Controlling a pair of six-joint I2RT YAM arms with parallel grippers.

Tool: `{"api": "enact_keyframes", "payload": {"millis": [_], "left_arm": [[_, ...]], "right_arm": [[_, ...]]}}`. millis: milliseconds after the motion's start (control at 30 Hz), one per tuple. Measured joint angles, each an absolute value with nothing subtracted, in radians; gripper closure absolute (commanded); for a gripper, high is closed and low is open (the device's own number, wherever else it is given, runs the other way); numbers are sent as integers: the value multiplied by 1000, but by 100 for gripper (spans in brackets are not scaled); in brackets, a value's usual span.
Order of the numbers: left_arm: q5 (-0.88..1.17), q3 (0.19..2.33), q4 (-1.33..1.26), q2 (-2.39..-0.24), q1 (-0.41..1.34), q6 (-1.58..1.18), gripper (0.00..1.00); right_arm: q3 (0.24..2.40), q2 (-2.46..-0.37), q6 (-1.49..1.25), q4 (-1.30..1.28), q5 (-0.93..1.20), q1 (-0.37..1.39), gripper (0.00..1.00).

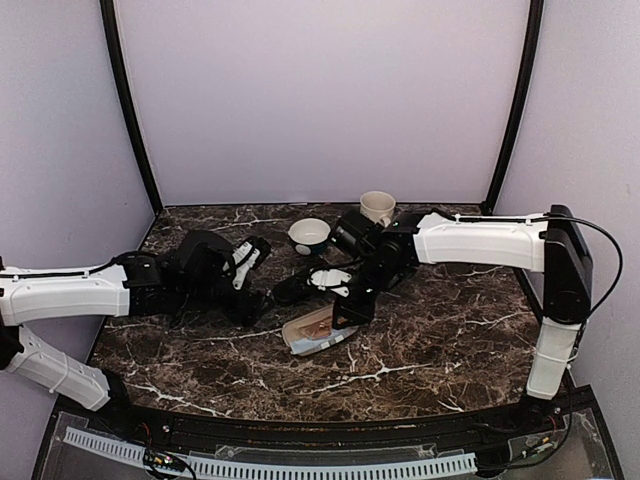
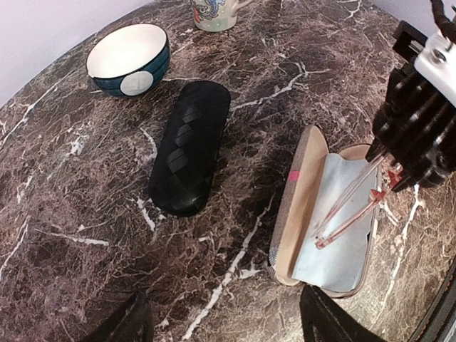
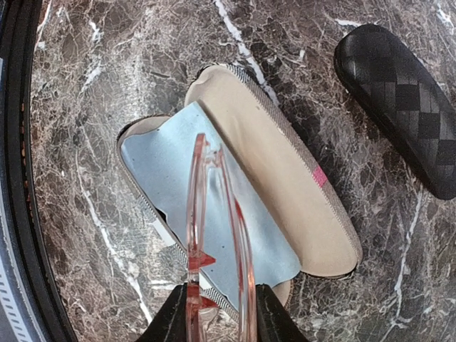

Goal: Organize the sunglasses
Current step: Hold the opened sunglasses case at the center of the board.

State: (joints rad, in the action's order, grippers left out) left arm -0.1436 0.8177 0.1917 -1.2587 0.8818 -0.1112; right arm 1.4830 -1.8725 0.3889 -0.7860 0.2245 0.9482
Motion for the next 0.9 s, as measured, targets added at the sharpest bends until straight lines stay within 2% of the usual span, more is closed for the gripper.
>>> {"api": "enact_keyframes", "payload": {"millis": [233,567,900], "left_arm": [[-143,817,162,-1262,866,-121,28],[-130,817,147,-1298,866,-125,28],[-112,817,128,-1326,866,-130,28]], "right_arm": [[1483,-1872,539,-776,284,947,82],[1475,-1883,591,-730,372,892,83],[1410,-1886,617,-644,627,796,83]]}}
